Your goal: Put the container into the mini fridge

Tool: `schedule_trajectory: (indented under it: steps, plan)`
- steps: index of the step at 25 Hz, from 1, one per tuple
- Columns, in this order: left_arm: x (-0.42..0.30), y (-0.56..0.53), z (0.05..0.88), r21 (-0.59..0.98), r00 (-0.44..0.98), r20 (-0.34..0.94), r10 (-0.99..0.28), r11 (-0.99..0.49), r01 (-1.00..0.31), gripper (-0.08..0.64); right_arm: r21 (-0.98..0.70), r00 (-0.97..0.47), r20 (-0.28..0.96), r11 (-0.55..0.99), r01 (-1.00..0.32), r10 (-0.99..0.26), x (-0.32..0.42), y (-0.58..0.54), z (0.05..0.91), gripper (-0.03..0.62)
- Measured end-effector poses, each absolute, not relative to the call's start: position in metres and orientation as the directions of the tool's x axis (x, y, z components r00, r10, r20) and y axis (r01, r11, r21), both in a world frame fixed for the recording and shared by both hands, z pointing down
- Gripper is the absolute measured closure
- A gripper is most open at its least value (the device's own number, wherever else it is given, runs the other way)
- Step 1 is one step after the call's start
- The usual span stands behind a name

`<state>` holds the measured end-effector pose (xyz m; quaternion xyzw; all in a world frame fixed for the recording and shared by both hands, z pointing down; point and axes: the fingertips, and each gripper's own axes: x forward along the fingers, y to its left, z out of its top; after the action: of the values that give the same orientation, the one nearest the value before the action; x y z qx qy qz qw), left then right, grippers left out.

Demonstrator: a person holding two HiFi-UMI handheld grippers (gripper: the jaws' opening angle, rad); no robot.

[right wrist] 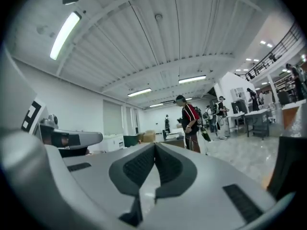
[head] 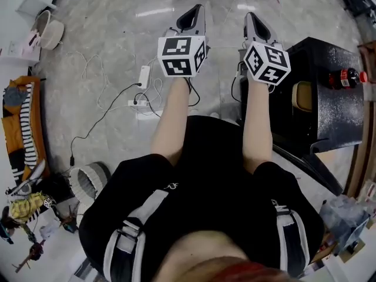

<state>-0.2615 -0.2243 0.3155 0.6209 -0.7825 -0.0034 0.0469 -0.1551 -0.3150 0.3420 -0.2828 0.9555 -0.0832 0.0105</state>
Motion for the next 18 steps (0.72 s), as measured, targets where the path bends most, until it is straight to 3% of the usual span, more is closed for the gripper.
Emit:
schedule_trajectory:
  steps: [7,18]
  plan:
    - [-0.296,-0.199,0.282,0.05,-0.342,0.0,-0.94,0.341,-0.939,0.552,-0.099,-0.886,-0.078,0.888,-0.449,-0.457,-0.189,-0.303,0.284,0.58]
    - [-0.29,-0.21,0.267,0.046,-0.323,-0.027,-0.946,0.322,-0.946,0.552,-0.081,-0.895,-0.077,0.897,-0.434,-0.44,-0.189,-0.307,0.276,0.581]
